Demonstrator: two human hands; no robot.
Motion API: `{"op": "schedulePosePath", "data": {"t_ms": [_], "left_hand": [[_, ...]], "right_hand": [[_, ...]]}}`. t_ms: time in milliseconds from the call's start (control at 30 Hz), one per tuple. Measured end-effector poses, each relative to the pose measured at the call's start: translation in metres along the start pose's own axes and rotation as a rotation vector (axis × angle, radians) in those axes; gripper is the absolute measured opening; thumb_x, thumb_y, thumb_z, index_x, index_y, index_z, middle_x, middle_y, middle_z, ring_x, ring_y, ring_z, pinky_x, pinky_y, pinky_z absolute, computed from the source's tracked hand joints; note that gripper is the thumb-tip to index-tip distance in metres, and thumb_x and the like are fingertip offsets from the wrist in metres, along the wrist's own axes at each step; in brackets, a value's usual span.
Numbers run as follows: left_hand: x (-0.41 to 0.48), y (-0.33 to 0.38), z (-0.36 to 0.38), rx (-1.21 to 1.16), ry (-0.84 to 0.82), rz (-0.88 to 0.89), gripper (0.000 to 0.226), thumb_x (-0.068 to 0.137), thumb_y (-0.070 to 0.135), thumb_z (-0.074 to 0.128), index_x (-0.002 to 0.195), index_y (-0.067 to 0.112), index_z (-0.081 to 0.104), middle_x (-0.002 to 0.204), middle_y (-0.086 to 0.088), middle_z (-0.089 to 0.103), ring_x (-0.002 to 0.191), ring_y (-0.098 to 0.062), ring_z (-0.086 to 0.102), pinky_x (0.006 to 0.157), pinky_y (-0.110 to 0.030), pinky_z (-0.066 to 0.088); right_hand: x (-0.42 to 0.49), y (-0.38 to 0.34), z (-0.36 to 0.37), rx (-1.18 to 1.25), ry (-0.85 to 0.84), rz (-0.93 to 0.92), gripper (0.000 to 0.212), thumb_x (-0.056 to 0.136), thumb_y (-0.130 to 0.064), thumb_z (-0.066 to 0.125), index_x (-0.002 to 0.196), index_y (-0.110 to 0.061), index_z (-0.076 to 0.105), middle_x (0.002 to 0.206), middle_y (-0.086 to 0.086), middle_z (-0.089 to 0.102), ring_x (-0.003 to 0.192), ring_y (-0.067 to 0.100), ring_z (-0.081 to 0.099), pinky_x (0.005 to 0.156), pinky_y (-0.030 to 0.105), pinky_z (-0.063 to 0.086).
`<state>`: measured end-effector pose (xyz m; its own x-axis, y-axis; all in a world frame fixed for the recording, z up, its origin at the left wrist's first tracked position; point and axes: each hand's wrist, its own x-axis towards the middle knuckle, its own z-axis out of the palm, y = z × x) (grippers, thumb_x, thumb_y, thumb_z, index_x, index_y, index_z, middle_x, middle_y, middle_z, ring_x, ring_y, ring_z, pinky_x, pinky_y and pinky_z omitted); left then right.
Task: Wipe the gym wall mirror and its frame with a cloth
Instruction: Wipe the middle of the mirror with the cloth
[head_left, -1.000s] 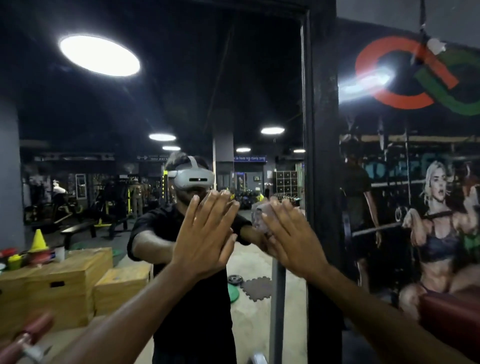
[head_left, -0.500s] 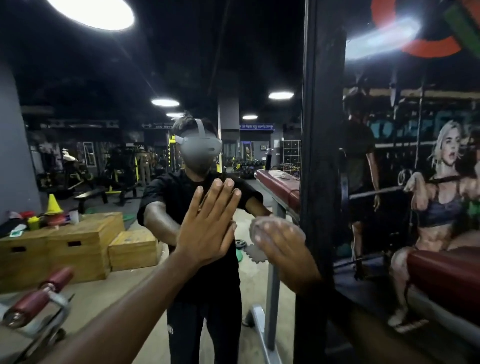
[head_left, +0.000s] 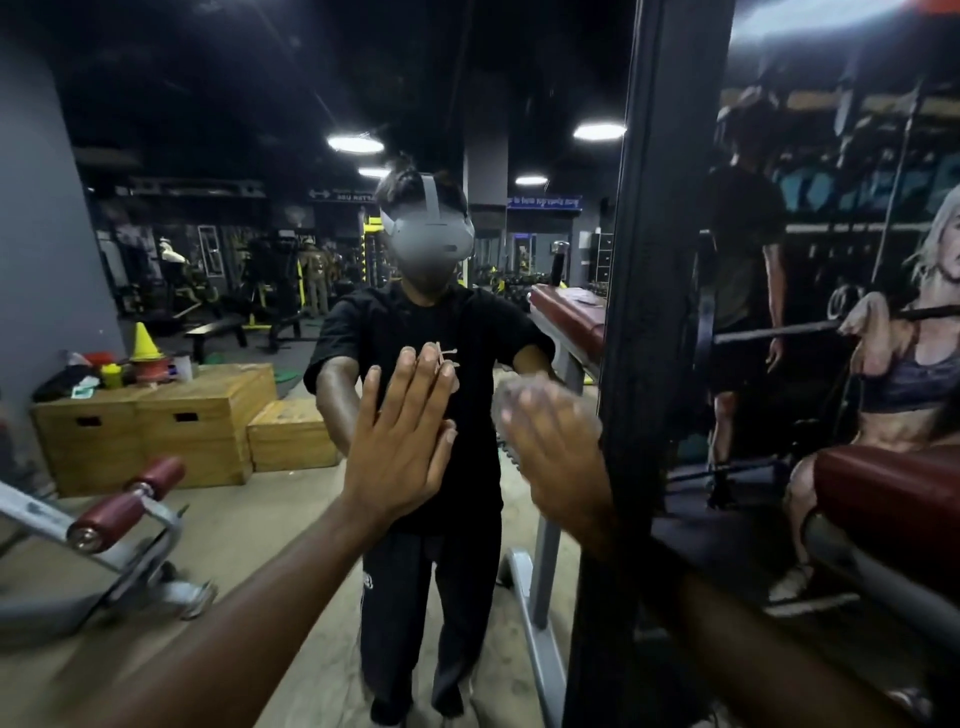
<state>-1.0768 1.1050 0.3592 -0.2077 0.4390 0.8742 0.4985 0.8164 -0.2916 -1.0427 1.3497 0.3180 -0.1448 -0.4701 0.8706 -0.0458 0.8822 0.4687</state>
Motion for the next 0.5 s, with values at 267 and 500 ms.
{"op": "schedulePosePath", "data": {"t_ms": [267,500], "left_hand": [[-0.038,0.008,-0.004,0.011,-0.104,0.000,0.076,0.100,0.038,0.053,0.161,0.006,0.021,0.170,-0.017,0.009,0.158,-0.034,0.008,0.124,-0.060,0.018],[-0.058,-0.015,-0.010,0.038,-0.107,0.007,0.079,0.097,0.041,0.057,0.161,0.010,0.023,0.170,-0.017,0.009,0.157,-0.036,0.009,0.122,-0.065,0.014]], "right_hand": [[0.012,0.042,-0.009,-0.016,-0.075,-0.032,0.095,0.080,-0.003,0.073,0.160,-0.013,0.024,0.167,0.016,0.018,0.155,0.038,0.018,0.126,0.052,0.013],[-0.025,-0.048,-0.016,0.051,-0.143,0.194,0.067,0.094,-0.012,0.061,0.157,-0.011,0.036,0.164,0.020,0.029,0.153,0.037,0.026,0.123,0.054,0.026]]}}
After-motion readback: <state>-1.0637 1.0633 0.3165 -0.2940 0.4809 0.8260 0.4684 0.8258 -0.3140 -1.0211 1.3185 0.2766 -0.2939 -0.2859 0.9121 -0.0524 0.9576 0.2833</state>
